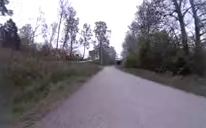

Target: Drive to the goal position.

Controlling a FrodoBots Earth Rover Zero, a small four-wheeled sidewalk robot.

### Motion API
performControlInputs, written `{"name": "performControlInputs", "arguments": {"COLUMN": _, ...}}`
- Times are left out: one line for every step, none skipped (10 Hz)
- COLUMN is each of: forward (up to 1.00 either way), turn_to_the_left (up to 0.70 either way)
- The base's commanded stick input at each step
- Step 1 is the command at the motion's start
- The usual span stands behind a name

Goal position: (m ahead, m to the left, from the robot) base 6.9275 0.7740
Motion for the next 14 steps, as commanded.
{"name": "performControlInputs", "arguments": {"forward": 1.00, "turn_to_the_left": 0.00}}
{"name": "performControlInputs", "arguments": {"forward": 1.00, "turn_to_the_left": 0.00}}
{"name": "performControlInputs", "arguments": {"forward": 1.00, "turn_to_the_left": 0.40}}
{"name": "performControlInputs", "arguments": {"forward": 1.00, "turn_to_the_left": 0.40}}
{"name": "performControlInputs", "arguments": {"forward": 1.00, "turn_to_the_left": 0.31}}
{"name": "performControlInputs", "arguments": {"forward": 1.00, "turn_to_the_left": 0.19}}
{"name": "performControlInputs", "arguments": {"forward": 1.00, "turn_to_the_left": 0.07}}
{"name": "performControlInputs", "arguments": {"forward": 1.00, "turn_to_the_left": 0.00}}
{"name": "performControlInputs", "arguments": {"forward": 1.00, "turn_to_the_left": 0.00}}
{"name": "performControlInputs", "arguments": {"forward": 1.00, "turn_to_the_left": 0.00}}
{"name": "performControlInputs", "arguments": {"forward": 1.00, "turn_to_the_left": 0.00}}
{"name": "performControlInputs", "arguments": {"forward": 1.00, "turn_to_the_left": 0.00}}
{"name": "performControlInputs", "arguments": {"forward": 1.00, "turn_to_the_left": 0.00}}
{"name": "performControlInputs", "arguments": {"forward": 1.00, "turn_to_the_left": 0.00}}
